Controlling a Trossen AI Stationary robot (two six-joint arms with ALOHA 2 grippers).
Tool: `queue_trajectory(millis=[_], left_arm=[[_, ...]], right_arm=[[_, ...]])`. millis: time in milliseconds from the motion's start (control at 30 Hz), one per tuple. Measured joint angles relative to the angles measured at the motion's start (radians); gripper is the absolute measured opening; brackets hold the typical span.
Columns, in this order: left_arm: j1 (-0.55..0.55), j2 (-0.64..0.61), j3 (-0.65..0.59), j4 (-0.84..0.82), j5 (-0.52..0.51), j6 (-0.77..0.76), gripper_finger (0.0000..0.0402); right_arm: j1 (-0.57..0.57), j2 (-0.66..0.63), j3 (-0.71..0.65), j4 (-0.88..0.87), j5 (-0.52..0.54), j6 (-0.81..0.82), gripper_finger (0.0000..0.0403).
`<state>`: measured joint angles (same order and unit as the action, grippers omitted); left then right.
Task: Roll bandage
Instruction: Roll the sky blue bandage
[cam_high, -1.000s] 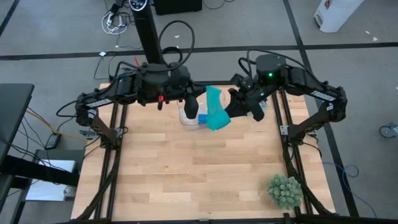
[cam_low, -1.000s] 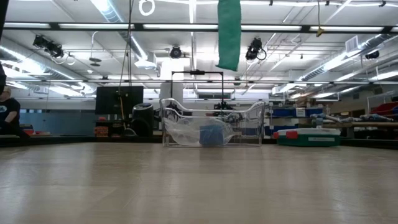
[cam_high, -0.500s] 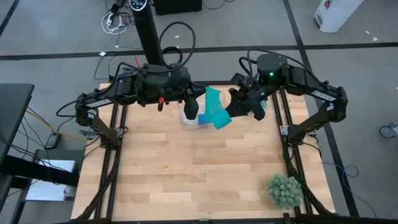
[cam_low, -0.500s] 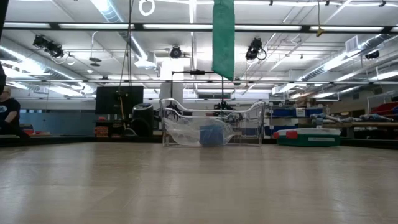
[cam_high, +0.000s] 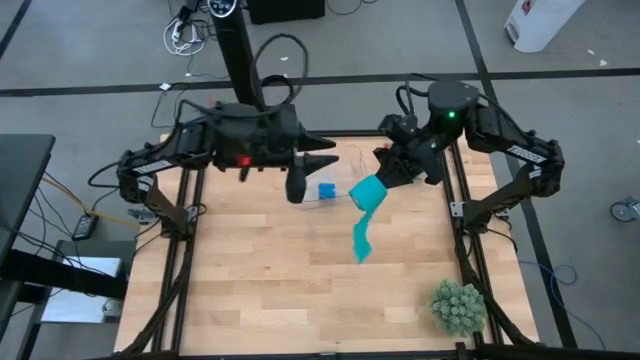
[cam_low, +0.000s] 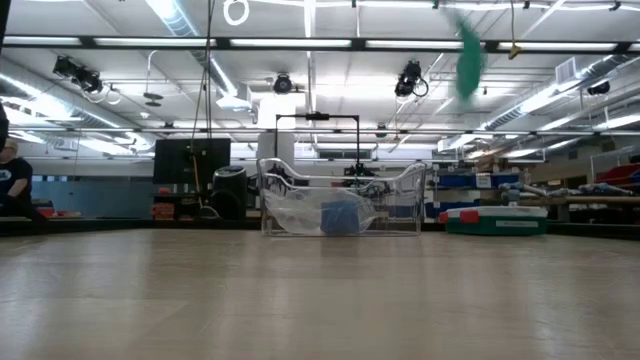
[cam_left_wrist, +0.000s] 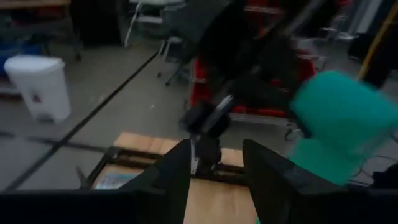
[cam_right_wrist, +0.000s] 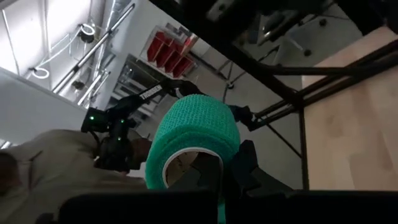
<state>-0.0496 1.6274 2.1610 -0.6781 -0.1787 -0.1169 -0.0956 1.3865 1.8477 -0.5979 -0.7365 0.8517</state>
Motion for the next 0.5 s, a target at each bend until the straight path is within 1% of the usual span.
queue_trajectory(millis=[67, 167, 300, 400, 500], left_arm=[[-0.021, -0.001, 0.0, -0.007, -0.023, 0.034, 0.0151], [-0.051, 0.006, -0.003, -0.052, -0.071, 0.035, 0.0148], [-0.085, 0.004, -0.003, -0.1, -0.165, 0.034, 0.0147], [-0.099, 0.004, -0.003, -0.11, -0.252, 0.04, 0.0147], [-0.103, 0.004, -0.003, -0.1, -0.284, 0.07, 0.0147]], right_arm=[[-0.005, 0.0, 0.0, -0.017, 0.018, 0.01, 0.0], [-0.033, 0.002, 0.0, -0.059, 0.077, 0.01, 0.0], [-0.067, 0.002, 0.0, -0.062, 0.151, 0.01, 0.0], [-0.085, 0.002, -0.022, -0.061, 0.167, 0.013, 0.0], [-0.09, 0.003, -0.048, -0.054, 0.172, 0.03, 0.0]])
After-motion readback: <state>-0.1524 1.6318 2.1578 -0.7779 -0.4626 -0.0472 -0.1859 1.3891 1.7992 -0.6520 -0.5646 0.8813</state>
